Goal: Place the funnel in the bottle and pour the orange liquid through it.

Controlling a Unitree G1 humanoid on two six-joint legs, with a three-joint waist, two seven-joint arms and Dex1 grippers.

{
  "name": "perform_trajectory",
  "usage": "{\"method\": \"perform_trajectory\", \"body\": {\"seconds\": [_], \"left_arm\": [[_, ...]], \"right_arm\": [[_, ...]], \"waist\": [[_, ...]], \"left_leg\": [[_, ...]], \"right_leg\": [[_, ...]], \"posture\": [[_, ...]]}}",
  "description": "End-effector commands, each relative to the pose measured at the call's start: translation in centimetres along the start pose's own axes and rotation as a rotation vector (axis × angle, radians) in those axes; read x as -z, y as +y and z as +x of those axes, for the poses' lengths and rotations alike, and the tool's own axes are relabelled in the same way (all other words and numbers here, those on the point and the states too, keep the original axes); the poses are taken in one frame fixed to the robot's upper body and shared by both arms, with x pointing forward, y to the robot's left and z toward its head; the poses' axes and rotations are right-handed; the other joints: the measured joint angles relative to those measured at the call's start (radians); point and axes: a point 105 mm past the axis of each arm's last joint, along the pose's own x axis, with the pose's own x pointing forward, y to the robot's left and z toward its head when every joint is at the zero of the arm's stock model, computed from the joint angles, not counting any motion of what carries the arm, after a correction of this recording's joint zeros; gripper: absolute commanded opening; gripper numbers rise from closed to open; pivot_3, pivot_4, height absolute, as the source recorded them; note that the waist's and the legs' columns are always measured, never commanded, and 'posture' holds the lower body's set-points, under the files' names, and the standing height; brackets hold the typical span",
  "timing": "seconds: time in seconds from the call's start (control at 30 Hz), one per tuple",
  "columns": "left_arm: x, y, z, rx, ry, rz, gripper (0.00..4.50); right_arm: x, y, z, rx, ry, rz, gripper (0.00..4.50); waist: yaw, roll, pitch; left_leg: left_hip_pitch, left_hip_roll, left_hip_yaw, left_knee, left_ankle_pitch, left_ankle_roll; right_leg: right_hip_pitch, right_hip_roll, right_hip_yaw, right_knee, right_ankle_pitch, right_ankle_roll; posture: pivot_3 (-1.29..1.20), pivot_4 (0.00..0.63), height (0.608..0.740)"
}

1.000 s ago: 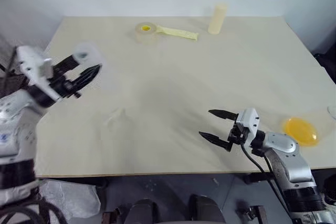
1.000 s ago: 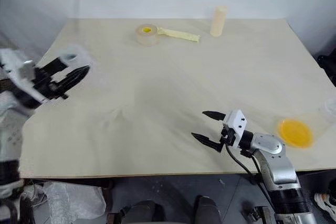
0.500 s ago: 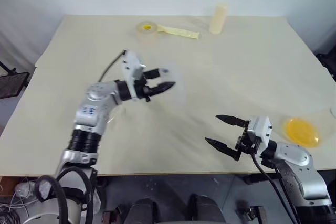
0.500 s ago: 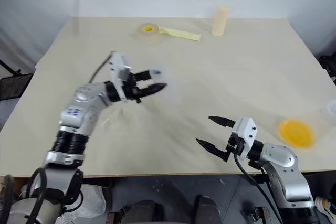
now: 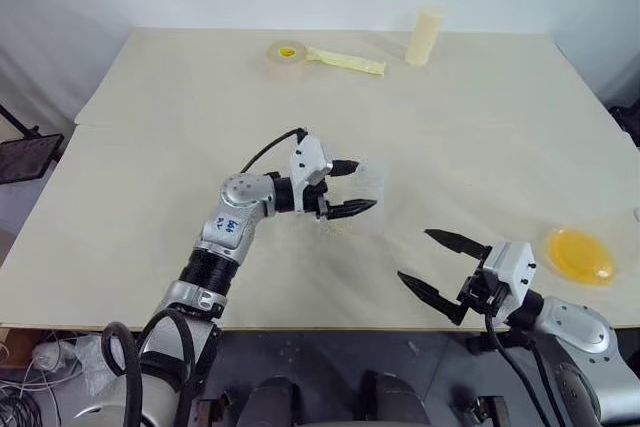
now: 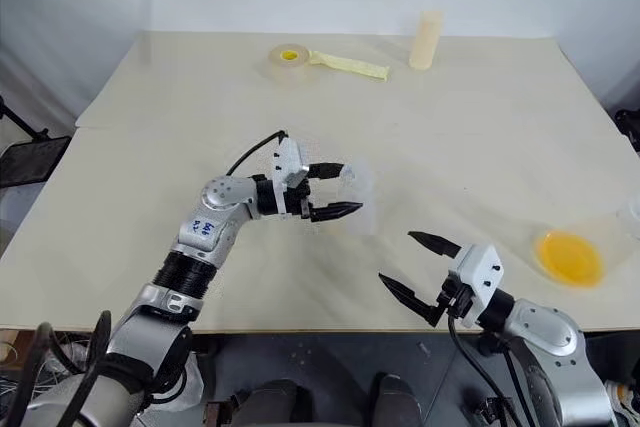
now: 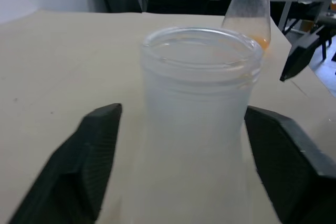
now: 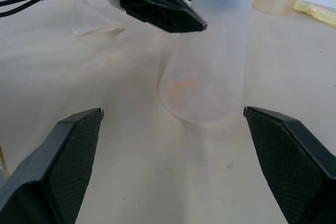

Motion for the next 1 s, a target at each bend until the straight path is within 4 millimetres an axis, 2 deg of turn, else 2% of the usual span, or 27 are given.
{"method": "perform_trajectory", "body": {"seconds": [0.03,0.3,0.37,0.53,0.63,0.73,0.8,0.9,1.0], "left_arm": [[-1.4,-0.1,0.1,0.015,-0.029,0.043,4.45],[-2.4,0.6,-1.4,-0.016,-0.015,0.045,4.45],[-2.8,0.7,-2.3,-0.022,-0.004,0.05,4.45],[-4.7,2.1,-6.9,-0.15,0.016,0.087,4.45],[-5.5,2.3,-8.8,-0.215,0.008,0.083,4.45],[-6.1,2.4,-12.2,-0.315,-0.003,0.105,4.45],[-5.9,1.8,-14.4,-0.367,-0.003,0.111,4.45],[-4.5,0.1,-17.7,-0.447,0.063,0.121,4.45],[-3.7,-1.5,-20.2,-0.525,0.075,0.105,4.45]], "right_arm": [[-1.3,-0.2,-0.1,0.008,-0.028,-0.041,4.5],[-1.6,-0.6,0.4,-0.003,-0.028,-0.051,4.5],[-1.6,-0.6,0.4,-0.01,-0.023,-0.051,4.5],[-1.5,-0.6,0.3,-0.058,0.001,-0.043,4.5],[-1.5,-0.8,0.2,-0.075,0.003,-0.038,4.5],[-1.4,-1.2,0.1,-0.099,0.011,-0.033,4.5],[-1.2,-1.5,0.0,-0.112,0.016,-0.025,4.5],[-0.8,-1.9,-0.3,-0.144,0.029,-0.015,4.5],[-0.5,-2.4,-0.4,-0.167,0.032,-0.006,4.5]], "waist": [[0.0,0.0,0.0],[-0.002,0.0,0.0],[-0.001,0.0,0.0],[-0.005,0.0,0.0],[-0.004,0.0,0.0],[-0.004,0.0,0.0],[-0.005,-0.001,0.001],[-0.008,-0.001,0.001],[-0.007,-0.001,0.001]], "left_leg": [[0.0,0.0,0.0,0.0,0.0,0.0],[0.0,0.0,0.0,0.0,0.0,0.0],[0.0,0.0,-0.001,0.0,0.0,0.0],[0.0,0.001,-0.001,0.0,0.0,0.0],[0.0,0.001,-0.002,0.0,0.0,0.0],[0.0,0.001,-0.003,0.001,0.0,0.0],[0.0,0.002,-0.003,0.001,0.0,0.0],[0.001,0.006,-0.003,0.001,0.0,0.0],[0.001,0.007,-0.002,0.0,0.0,0.0]], "right_leg": [[0.0,0.0,0.0,0.0,0.0,0.0],[0.0,0.0,0.0,0.0,0.0,0.0],[0.0,0.0,0.0,0.0,0.0,0.0],[0.0,0.0,0.0,0.0,0.0,0.0],[0.0,0.0,0.0,0.001,0.0,0.0],[0.001,-0.001,0.0,0.001,0.0,0.0],[0.001,-0.001,0.001,0.001,0.0,0.0],[0.001,0.0,0.001,0.001,0.0,0.0],[0.001,0.0,0.001,0.0,0.0,0.0]], "posture": [[0.0,0.15,0.74],[0.0,0.15,0.74],[0.0,0.15,0.74],[0.0,0.15,0.74],[0.0,0.15,0.74],[0.0,0.15,0.74],[0.0,0.15,0.74],[0.0,0.15,0.74],[0.0,0.15,0.74]]}}
